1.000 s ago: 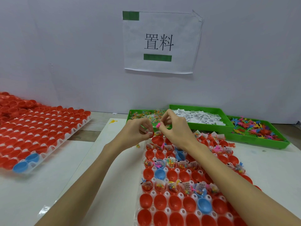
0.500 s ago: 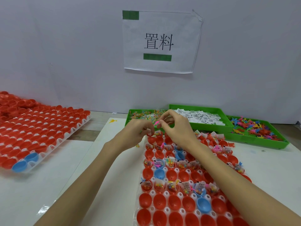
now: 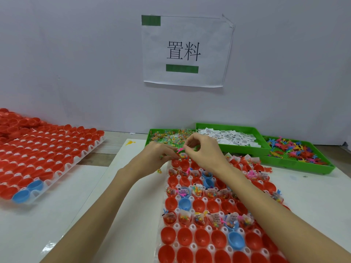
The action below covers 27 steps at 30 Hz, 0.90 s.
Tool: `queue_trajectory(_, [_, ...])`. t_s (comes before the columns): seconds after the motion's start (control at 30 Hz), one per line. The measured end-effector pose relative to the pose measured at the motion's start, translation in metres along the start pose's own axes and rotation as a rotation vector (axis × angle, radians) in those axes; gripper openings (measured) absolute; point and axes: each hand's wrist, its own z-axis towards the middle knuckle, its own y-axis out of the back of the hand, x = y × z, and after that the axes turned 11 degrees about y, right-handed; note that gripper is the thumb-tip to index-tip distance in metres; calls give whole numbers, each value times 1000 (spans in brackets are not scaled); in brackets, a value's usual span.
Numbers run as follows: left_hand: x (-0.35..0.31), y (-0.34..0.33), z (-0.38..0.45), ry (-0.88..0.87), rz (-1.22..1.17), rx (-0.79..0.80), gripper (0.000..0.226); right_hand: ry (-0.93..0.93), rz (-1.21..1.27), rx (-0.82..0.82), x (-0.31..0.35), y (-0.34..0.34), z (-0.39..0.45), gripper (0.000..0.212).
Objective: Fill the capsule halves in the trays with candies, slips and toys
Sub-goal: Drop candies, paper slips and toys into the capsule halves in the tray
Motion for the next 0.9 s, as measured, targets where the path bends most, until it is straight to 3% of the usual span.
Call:
queue_trajectory(0.53, [6, -7, 0, -4, -34, -40, 19, 221, -338, 210, 4, -4, 8, 14])
queue_trajectory(0.73, [9, -10, -1, 39, -82, -57, 22, 194, -331, 266, 3, -4, 13, 12])
queue_trajectory(0.9, [12, -11, -1, 128, -226, -47, 23, 114, -171, 206, 1, 1, 17, 18])
